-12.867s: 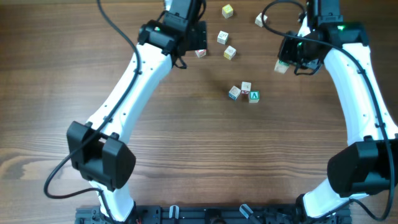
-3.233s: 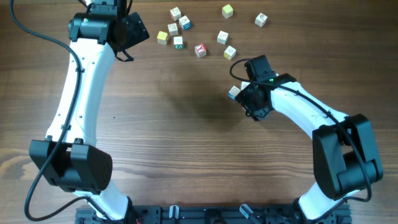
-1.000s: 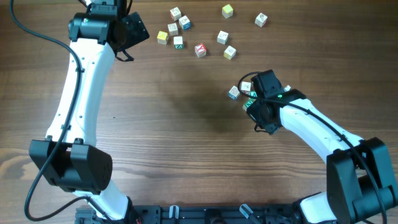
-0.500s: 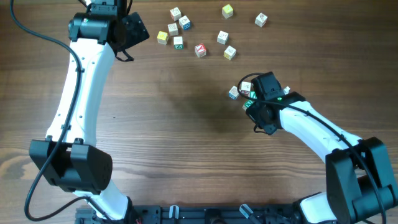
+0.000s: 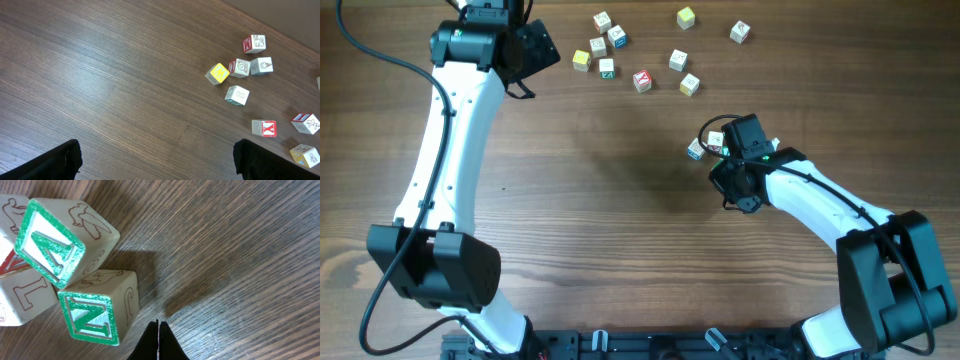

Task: Form a circle
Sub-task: 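Move the open right gripper back slightly above the blocks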

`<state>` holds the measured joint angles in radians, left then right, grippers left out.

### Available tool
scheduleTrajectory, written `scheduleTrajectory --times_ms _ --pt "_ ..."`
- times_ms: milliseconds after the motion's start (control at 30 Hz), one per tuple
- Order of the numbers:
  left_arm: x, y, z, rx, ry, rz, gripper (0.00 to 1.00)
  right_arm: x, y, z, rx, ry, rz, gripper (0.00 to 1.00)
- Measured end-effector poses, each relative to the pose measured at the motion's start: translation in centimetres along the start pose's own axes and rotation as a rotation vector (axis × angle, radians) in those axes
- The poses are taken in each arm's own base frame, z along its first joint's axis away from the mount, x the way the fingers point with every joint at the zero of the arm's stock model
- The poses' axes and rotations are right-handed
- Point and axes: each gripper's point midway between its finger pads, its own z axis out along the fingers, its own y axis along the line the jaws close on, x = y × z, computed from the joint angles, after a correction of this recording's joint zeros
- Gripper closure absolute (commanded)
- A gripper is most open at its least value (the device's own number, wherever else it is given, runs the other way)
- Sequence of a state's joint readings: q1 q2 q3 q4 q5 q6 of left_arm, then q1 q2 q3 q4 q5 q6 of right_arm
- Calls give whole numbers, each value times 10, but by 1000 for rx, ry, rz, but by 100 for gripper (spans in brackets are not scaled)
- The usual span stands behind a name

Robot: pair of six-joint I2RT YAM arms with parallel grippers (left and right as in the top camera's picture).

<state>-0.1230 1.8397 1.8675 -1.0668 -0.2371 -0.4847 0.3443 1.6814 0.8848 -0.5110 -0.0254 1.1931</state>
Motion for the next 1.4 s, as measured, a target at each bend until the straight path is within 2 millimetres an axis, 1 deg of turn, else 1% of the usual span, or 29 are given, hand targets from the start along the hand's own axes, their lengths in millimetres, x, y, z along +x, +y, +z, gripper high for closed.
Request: scheduleTrajectory --times_ms 633,767,1400 --pt "0 0 0 0 0 0 0 0 6 0 -25 3 -1 96" --pt "0 0 0 0 0 0 0 -1 11 0 -46 3 -12 96" --pt "0 0 0 0 0 0 0 1 13 0 -58 13 -33 96"
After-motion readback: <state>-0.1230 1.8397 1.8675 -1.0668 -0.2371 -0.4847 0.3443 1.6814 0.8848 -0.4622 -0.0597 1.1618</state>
